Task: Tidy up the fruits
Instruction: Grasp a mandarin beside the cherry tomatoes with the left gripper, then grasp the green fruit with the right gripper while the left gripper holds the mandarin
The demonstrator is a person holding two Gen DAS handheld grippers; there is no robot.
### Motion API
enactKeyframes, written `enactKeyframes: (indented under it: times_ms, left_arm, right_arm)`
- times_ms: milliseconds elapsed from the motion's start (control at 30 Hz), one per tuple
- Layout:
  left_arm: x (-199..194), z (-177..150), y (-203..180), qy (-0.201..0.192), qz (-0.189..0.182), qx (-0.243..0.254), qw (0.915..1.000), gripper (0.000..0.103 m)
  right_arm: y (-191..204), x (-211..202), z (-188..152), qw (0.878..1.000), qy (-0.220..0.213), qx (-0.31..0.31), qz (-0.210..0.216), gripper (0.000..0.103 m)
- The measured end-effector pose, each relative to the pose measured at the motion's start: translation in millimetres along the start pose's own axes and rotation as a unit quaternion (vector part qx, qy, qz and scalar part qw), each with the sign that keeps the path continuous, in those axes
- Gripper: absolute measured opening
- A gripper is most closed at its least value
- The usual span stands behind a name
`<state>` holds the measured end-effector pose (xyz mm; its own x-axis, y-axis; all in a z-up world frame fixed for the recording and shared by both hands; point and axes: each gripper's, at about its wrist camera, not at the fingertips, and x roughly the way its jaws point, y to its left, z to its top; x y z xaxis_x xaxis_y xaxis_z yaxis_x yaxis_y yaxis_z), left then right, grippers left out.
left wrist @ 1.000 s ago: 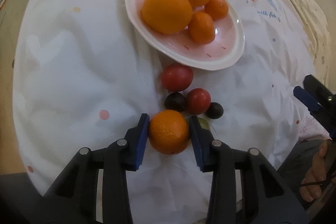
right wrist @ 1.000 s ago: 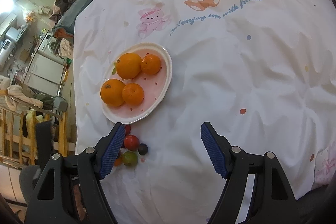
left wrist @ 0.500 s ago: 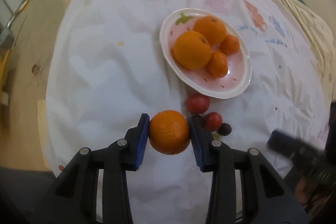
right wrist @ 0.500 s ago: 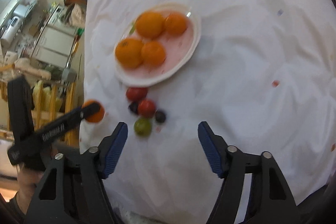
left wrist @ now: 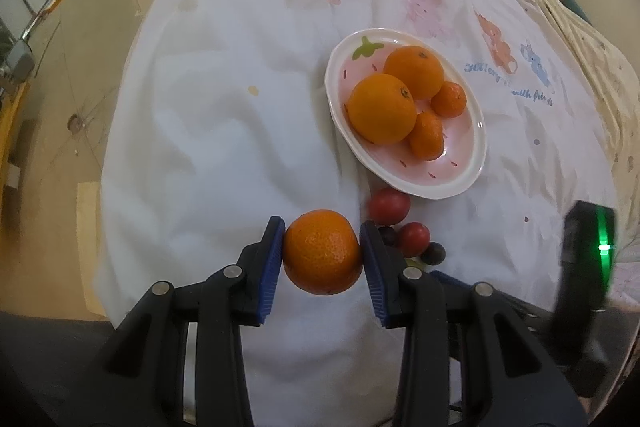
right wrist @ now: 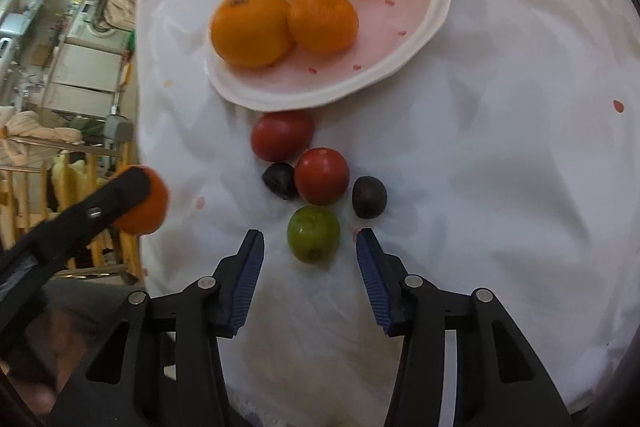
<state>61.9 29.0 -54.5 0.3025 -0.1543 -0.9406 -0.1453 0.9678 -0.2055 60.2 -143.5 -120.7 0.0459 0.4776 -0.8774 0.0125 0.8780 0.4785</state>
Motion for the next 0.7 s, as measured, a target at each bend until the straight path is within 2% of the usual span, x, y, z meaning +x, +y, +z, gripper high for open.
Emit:
enactKeyframes:
  times_ms: [100, 167, 200, 267, 533, 700]
  left_arm:
    - [-1.1, 0.2, 1.2, 0.000, -0.005, -0.004, 1.0000, 0.034]
    - [-2.2, 0.4, 0.4, 0.000, -0.008, -0.004, 1.0000, 0.034]
    - [-2.6, 0.6, -0.3, -0.001, -0.008, -0.004, 1.0000, 0.034]
    - [-2.1, 1.0, -1.2, -0.002, -0.008, -0.003, 1.0000, 0.034]
    - [1.6, 0.4, 0.5, 0.000, 0.002, -0.006, 1.0000, 0.034]
    - [5.1, -0.2, 3.1, -0.002, 0.008, -0.012, 0.9999, 0.034]
  right_arm:
    - [1.1, 6.0, 0.5, 1.000, 0.000, 0.000, -0.011, 0.050]
    - [3.3, 6.3, 1.2, 1.000, -0.002, -0.008, -0.021, 0.044]
    - [3.7, 6.6, 1.3, 1.000, -0.003, -0.011, -0.025, 0.037]
    - [1.9, 5.4, 1.6, 1.000, -0.001, -0.011, -0.025, 0.032]
    - [-13.1, -20.2, -6.4, 1.000, -0.005, -0.004, 0.019, 0.030]
    - [-31.1, -60.2, -6.7, 0.998, -0.031, 0.006, 0.047, 0.030]
